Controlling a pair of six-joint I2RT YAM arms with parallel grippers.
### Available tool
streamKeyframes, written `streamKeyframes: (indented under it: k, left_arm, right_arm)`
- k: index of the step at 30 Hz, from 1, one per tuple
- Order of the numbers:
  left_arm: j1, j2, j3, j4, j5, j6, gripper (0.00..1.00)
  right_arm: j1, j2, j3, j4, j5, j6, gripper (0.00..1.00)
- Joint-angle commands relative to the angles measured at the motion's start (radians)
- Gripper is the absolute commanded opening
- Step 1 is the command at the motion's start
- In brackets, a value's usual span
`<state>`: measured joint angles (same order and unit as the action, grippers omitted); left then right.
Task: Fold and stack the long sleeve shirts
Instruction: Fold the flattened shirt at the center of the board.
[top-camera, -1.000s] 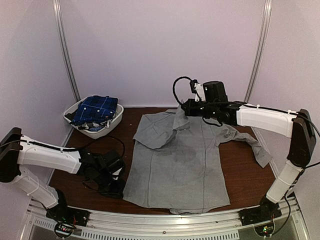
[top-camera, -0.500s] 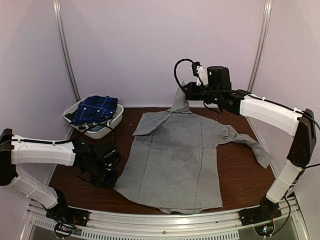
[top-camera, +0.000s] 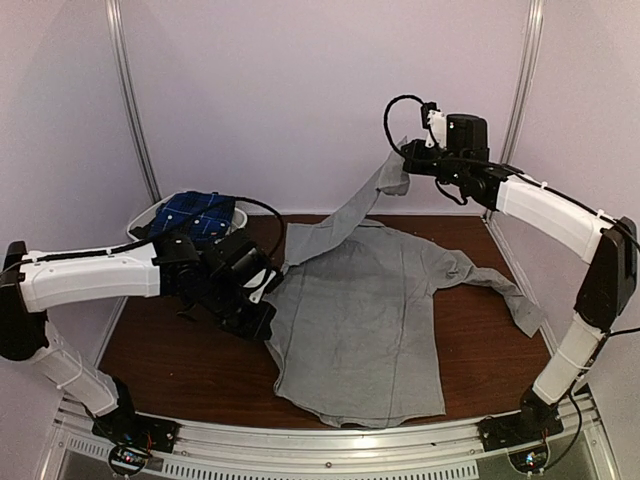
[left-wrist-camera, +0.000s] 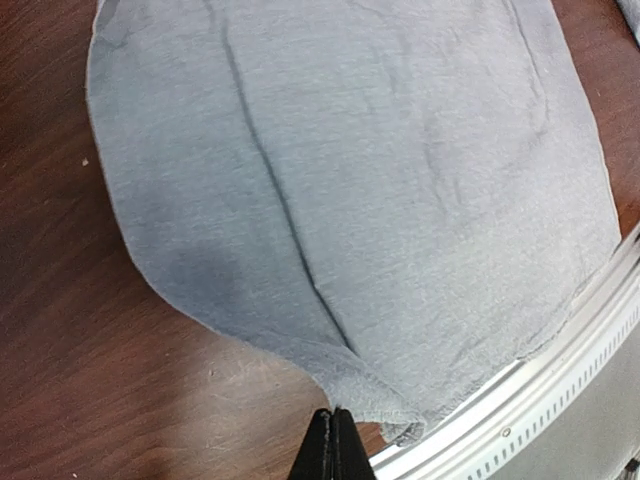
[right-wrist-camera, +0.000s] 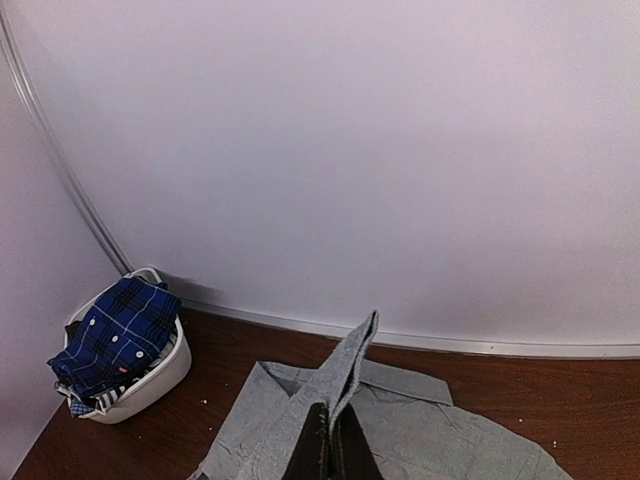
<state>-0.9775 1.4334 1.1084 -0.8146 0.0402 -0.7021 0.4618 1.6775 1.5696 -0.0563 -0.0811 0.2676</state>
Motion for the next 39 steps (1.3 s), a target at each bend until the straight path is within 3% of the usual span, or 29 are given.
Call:
streamKeyframes:
  k: [1, 18, 39]
  left_arm:
    - [-0.036, 0.087, 0.082, 0.013, 0.096, 0.155, 0.00]
    - [-0.113, 0.342, 0.230, 0.036, 0.322, 0.347, 0.00]
    - [-0.119, 0.397, 0.178, 0.102, 0.413, 0.382, 0.00]
  right_arm:
    - [-0.062, -0.037, -0.018, 0.019, 0.010, -0.002, 0.00]
    - [-0.204, -0.189, -0.180, 0.010, 0.013, 0.027, 0.00]
    - [-0.212, -0.254, -0.230, -0.024, -0.045, 0.053, 0.00]
